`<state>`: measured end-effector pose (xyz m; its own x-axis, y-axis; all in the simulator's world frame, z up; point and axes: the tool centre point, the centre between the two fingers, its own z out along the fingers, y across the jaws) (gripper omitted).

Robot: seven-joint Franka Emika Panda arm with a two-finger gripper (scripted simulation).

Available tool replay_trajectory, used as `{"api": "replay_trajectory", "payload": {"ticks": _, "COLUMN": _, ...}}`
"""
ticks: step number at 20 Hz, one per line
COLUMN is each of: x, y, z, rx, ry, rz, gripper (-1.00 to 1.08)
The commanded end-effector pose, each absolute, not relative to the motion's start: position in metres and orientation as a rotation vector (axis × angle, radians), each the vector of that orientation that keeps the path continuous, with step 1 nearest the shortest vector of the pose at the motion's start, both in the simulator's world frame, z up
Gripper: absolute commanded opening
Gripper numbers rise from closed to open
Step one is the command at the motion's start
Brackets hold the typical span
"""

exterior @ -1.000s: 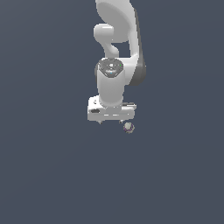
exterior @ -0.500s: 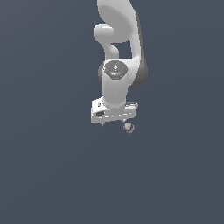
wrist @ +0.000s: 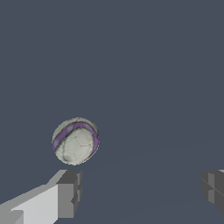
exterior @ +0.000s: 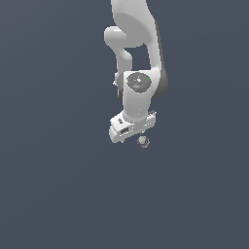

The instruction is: Pick up the object and move it to a goal position.

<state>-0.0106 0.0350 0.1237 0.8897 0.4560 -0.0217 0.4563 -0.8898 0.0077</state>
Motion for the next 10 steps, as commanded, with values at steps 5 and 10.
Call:
{"api": "replay_trajectory", "payload": {"ticks": 5, "x": -0.019, "y": 0.058, "z": 0.109, "rx": 2.941, "ry": 1.077, "rz": -0.023, "gripper": 1.0}}
{"api": "replay_trajectory", "payload": {"ticks": 10, "x": -0.026, "y": 0.075, "z": 0.099, "rx": 2.846, "ry": 1.315, "rz": -0.015, "gripper": 1.0}}
